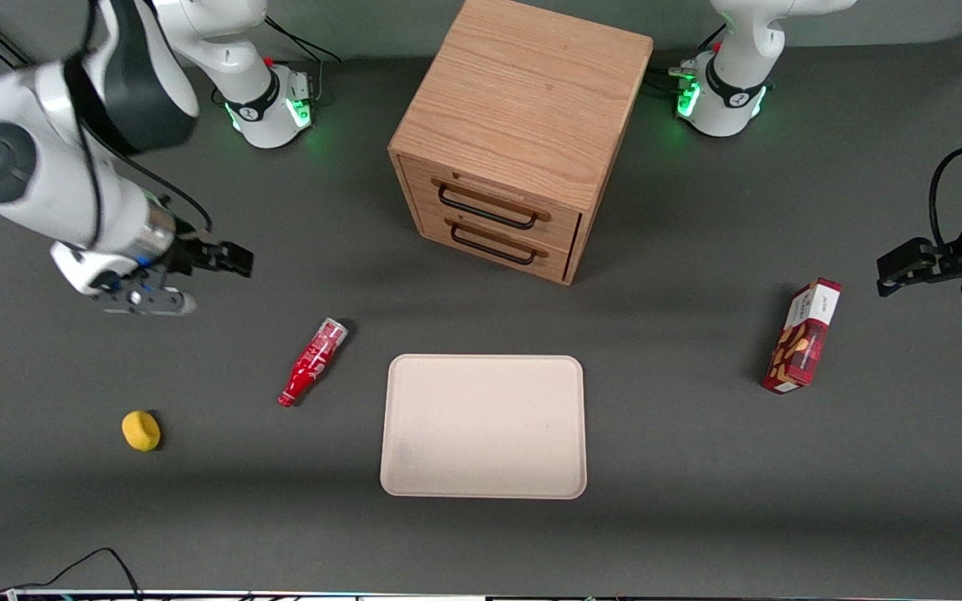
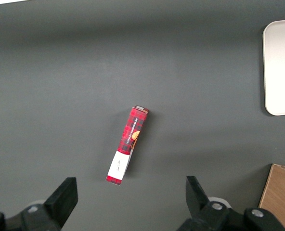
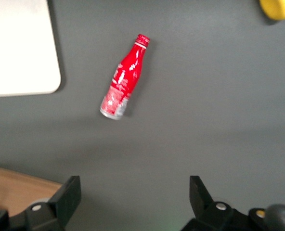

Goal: Place coke bottle on tray
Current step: 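Move the open right gripper toward the red Coca-Cola bottle, then close the right gripper on the bottle and lift it upright, then carry the upright bottle with the right gripper over the cream tray, then lower the bottle onto the tray near its rim with the right gripper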

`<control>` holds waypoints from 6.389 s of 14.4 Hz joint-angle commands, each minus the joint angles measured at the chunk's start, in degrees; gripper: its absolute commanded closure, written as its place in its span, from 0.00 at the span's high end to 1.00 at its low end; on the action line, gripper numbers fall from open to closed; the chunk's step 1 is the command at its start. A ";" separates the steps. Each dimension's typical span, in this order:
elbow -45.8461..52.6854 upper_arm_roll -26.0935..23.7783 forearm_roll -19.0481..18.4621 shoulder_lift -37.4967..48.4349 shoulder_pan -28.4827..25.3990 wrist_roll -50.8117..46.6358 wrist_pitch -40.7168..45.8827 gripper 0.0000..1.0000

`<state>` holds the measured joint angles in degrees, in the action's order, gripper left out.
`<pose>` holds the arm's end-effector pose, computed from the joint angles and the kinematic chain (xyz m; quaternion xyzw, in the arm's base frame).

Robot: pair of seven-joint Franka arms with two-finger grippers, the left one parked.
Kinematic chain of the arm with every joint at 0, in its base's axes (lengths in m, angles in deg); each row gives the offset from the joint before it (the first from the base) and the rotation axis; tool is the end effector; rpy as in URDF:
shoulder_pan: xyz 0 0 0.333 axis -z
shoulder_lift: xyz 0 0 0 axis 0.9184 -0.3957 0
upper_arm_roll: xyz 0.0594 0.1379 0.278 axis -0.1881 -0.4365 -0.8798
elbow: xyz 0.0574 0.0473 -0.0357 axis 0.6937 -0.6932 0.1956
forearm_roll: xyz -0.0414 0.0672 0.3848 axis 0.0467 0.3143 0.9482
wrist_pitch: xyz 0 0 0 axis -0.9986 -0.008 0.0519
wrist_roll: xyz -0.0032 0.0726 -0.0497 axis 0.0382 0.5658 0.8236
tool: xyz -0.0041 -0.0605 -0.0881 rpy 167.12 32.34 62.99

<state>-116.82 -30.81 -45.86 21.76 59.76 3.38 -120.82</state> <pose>0.5630 0.1347 0.4531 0.9952 -0.0723 -0.0665 0.0007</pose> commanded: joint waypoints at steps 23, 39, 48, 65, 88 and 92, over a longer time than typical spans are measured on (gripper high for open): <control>-10.79 -2.19 -17.52 -23.96 -1.59 -44.91 -42.71 0.12; 7.28 -3.77 -4.17 -2.52 2.98 -17.26 7.52 0.00; 25.38 -4.38 -3.46 -8.99 3.16 -10.72 20.83 0.00; 53.01 -2.01 -10.05 -50.41 -14.25 -9.85 -5.08 0.00; 52.84 1.33 -10.67 -56.13 -16.71 -10.64 -10.98 1.00; 52.40 1.33 -11.02 -56.13 -16.71 -10.64 -10.98 1.00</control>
<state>-65.81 -30.20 -56.15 -33.55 43.82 -7.73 -132.10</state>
